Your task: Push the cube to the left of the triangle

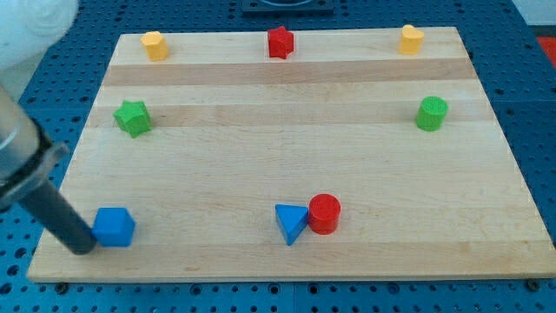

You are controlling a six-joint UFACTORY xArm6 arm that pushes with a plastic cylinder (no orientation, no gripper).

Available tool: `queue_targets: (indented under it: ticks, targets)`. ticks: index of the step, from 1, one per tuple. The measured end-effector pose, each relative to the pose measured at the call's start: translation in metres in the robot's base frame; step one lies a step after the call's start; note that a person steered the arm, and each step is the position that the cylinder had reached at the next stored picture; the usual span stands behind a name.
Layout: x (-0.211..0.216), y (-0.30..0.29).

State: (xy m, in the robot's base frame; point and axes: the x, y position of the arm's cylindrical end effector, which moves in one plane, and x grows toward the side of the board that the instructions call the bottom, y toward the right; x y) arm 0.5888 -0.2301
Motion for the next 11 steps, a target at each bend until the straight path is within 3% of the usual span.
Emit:
queue_targets:
  ticks: [1, 4, 5, 7, 9, 11]
  targets:
    - [-0.012, 0.022]
    - [-0.037, 0.002]
    - [-0.044, 0.026]
    - [-0.042, 0.095]
    - [-0.018, 0.073]
    - [-0.02, 0.105]
